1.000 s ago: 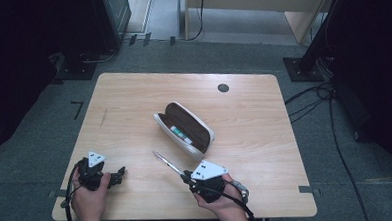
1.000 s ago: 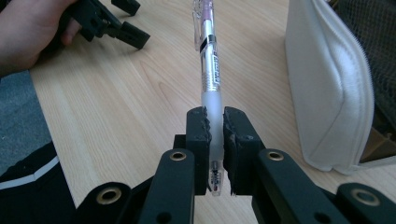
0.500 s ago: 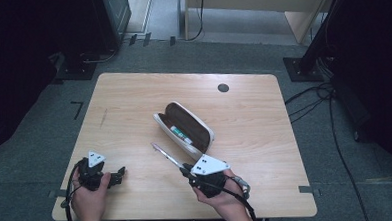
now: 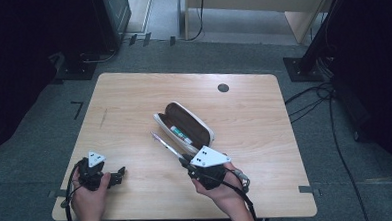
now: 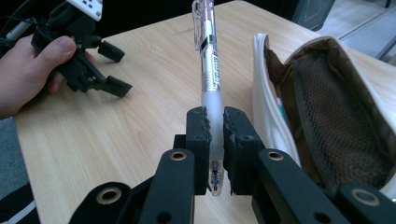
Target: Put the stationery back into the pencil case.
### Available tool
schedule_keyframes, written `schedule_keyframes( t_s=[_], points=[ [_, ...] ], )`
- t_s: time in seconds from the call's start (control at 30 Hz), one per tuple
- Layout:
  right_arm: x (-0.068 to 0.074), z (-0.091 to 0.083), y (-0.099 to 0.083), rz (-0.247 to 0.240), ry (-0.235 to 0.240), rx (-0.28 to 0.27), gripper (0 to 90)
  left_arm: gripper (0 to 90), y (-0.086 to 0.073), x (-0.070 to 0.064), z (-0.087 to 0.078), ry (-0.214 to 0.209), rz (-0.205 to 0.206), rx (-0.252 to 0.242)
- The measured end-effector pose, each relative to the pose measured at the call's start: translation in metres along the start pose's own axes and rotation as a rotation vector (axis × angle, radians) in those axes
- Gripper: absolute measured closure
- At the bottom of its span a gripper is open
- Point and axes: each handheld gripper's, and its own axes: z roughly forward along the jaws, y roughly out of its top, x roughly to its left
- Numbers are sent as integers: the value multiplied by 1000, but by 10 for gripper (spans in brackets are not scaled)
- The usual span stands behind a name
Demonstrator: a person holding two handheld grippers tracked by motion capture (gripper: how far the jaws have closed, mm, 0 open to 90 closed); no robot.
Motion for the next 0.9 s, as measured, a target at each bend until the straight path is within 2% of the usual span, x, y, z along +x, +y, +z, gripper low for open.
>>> schedule_keyframes(
  t_s=[0.43,0.9],
  points=[
    [-19,2,10,12,-52,-19,816,0,0,0,0,-1,0,0],
    [-38,10,16,42,-83,-23,816,0,0,0,0,-1,0,1]
  ],
)
